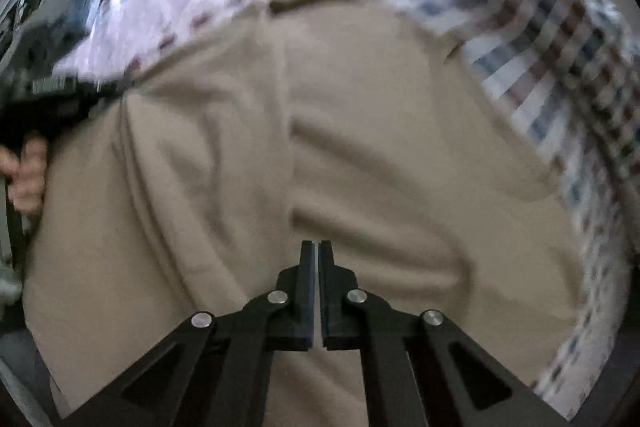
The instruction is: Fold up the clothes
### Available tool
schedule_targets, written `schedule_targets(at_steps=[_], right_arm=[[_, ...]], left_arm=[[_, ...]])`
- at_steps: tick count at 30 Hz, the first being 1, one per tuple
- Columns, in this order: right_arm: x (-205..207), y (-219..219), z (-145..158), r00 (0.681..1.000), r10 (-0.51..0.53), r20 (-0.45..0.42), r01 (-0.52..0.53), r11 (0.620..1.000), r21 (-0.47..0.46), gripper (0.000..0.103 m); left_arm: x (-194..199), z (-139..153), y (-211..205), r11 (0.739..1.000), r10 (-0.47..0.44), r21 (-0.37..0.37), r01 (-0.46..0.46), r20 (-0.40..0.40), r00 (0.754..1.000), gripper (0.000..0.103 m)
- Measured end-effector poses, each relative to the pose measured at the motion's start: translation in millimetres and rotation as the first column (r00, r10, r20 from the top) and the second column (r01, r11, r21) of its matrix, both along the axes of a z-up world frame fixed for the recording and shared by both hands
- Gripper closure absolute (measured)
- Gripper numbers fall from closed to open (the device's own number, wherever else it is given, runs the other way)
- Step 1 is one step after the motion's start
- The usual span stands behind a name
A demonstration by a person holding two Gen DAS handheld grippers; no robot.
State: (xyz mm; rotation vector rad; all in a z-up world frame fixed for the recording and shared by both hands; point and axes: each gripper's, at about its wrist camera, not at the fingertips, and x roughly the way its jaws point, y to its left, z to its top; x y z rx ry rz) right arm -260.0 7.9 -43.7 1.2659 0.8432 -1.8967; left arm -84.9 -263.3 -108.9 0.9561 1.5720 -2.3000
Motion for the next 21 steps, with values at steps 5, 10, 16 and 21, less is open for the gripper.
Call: schedule_targets(at_steps=[5, 10, 16, 21], right_arm=[[-30.3, 10.1, 32.6, 0.986, -0.136, -0.096, 0.134, 0.991, -0.022, 0.102], [-32.3, 55.3, 47.6, 0.971, -0.225, -0.086, 0.219, 0.973, -0.071, 0.067], [-9.6, 115.9, 38.9, 0.950, -0.307, -0.053, 0.300, 0.948, -0.110, 0.063], [12.6, 123.6, 30.0, 0.956, -0.294, -0.027, 0.288, 0.949, -0.132, 0.063]], left_arm=[[-1.1, 1.8, -0.8, 1.000, -0.008, -0.010, 0.008, 0.008, 1.000, 0.102], [-2.0, 4.3, 0.1, 0.999, -0.025, -0.020, 0.025, 0.016, 1.000, 0.101], [-4.2, 21.3, 14.0, 0.992, -0.121, -0.032, 0.121, 0.016, 0.993, 0.078], [-6.0, 35.5, 25.5, 0.979, -0.200, -0.041, 0.200, 0.017, 0.980, 0.059]])
